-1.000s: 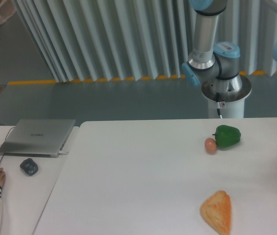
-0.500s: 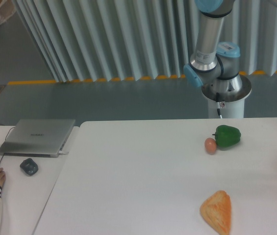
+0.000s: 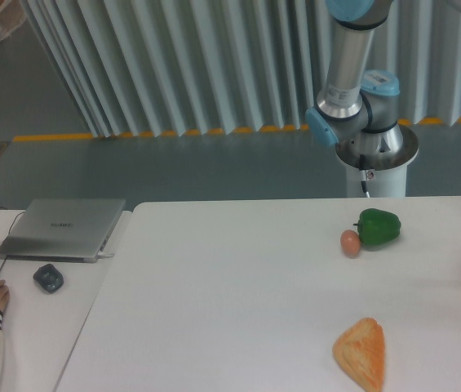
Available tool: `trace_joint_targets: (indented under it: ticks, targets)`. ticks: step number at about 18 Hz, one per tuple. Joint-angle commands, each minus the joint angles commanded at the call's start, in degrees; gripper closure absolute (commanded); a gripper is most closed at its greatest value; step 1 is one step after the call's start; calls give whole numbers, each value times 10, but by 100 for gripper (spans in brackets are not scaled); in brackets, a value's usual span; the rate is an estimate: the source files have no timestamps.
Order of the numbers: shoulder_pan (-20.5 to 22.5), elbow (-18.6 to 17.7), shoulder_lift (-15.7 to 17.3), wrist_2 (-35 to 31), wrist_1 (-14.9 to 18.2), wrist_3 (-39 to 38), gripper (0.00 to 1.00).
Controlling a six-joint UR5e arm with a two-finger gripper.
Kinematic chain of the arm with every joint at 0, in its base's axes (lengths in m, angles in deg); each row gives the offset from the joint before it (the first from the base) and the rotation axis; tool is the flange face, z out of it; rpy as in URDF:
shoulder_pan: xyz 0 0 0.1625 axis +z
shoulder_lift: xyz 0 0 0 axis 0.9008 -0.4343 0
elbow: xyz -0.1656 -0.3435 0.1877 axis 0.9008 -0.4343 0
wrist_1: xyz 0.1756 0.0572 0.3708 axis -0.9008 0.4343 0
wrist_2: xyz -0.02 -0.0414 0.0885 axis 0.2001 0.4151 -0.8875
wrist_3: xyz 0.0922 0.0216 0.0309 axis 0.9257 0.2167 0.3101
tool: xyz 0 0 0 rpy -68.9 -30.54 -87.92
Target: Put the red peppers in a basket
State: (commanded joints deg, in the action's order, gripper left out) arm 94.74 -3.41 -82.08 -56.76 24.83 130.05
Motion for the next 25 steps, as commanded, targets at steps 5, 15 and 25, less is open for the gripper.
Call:
trace_joint_targets:
  ticks: [5,15,25]
  targets:
    - [-30,0,1,0,7,-6,0]
    - [-69,11,10,58,66,-10,0]
    - [-117,4,32,76,111,-6,0]
